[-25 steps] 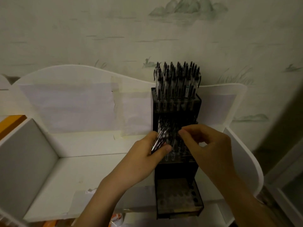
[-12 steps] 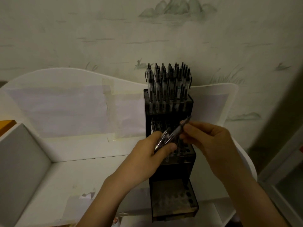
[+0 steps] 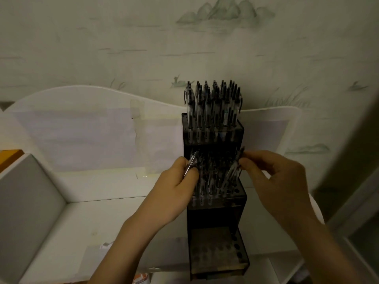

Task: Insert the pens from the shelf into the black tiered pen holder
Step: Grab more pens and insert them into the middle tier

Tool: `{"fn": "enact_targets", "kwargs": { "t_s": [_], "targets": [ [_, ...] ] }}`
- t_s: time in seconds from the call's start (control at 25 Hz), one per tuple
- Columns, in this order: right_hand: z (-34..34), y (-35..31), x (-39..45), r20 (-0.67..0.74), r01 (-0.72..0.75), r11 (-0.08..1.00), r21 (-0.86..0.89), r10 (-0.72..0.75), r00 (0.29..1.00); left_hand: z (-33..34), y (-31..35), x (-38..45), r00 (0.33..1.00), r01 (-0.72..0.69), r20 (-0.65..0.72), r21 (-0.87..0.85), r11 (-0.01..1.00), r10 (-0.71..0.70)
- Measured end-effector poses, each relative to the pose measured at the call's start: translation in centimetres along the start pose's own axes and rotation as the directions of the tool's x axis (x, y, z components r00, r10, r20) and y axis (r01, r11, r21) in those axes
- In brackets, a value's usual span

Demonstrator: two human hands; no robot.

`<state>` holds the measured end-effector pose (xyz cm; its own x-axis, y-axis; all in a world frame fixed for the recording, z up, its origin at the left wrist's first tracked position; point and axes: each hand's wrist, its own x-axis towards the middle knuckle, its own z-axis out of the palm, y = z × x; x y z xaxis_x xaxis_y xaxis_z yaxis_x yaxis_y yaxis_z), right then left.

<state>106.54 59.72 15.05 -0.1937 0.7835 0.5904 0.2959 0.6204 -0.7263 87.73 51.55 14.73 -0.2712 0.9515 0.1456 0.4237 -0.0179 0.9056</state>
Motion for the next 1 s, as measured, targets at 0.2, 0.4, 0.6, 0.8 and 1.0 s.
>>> {"fn": "enact_targets", "kwargs": {
  "t_s": [0.2, 0.4, 0.6, 0.8, 1.0],
  "targets": [
    [1.3, 0.4, -0.1, 0.002, 0.139, 0.987, -0.078, -0.140, 0.990, 0.0, 0.5, -0.2, 0.995, -0.055, 0.085, 0.052, 0.997, 0.050],
    [0.8, 0.5, 0.3, 0.011, 0.167, 0.980, -0.111, -0.167, 0.986, -0.2, 0.2, -0.3, 0.992, -0.099, 0.080, 0.073, 0.992, 0.093],
    [1.4, 0.6, 0.3, 0.048, 0.175, 0.976, -0.132, -0.170, 0.984, -0.1, 0.0, -0.1, 0.986, -0.144, 0.096, 0.101, 0.984, 0.135],
    [2.3, 1.5, 0.2, 0.233, 0.019, 0.990, -0.143, 0.015, 0.972, 0.1, 0.2, -0.2, 0.986, -0.143, 0.099, 0.078, 0.987, 0.135],
    [2.2, 1.6, 0.0, 0.192, -0.037, 0.992, -0.123, 0.060, 0.980, 0.4, 0.3, -0.2, 0.984, -0.133, 0.130, 0.076, 0.988, 0.122]
  ]
}}
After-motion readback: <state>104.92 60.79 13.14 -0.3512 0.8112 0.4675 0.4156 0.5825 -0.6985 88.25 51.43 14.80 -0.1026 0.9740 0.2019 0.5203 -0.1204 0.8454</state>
